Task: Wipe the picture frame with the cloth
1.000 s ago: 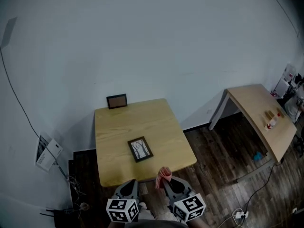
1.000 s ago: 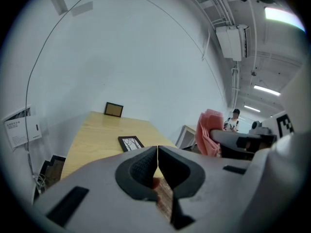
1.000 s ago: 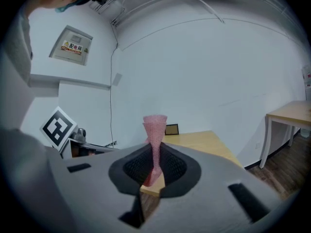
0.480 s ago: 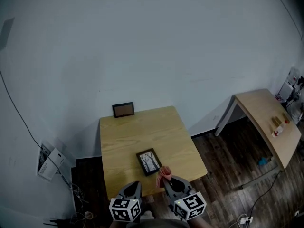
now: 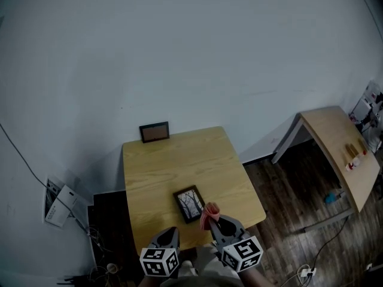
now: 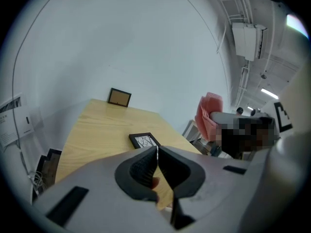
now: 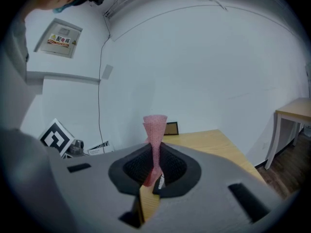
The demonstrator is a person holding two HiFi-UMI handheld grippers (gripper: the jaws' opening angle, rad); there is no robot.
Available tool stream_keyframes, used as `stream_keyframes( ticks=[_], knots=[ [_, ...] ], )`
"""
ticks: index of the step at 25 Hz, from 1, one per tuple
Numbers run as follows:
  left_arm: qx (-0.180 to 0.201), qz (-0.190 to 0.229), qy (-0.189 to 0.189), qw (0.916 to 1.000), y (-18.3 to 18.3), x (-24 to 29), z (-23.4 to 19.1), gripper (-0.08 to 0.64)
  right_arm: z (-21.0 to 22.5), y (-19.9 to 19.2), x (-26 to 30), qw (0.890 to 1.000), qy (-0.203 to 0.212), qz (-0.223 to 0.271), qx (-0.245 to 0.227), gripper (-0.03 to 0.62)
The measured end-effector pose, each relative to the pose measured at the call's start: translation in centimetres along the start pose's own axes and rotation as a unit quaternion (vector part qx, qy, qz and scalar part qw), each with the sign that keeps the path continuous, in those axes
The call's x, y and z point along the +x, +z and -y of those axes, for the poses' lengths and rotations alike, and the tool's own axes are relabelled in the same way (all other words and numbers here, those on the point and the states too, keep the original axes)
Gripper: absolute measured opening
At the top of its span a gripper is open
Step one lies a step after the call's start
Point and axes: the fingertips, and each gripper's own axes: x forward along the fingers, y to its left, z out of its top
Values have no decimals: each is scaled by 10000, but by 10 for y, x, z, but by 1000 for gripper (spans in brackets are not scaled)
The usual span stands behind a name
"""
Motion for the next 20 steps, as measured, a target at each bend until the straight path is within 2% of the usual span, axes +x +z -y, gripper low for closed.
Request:
stream_keyframes(
  ticks=[6,8,20],
  knots=[
    [-87,-265,62,9996,-7,37,-10,13,23,-12,29,9995,100,-297,32,18],
    [-152,-352,76,9992,-10,50,-10,157,31,-14,40,9989,183,-420,0,18],
    [-515,-1025,346,9928,-45,106,-18,161,61,-44,104,9933,569,-985,-188,18]
  ],
)
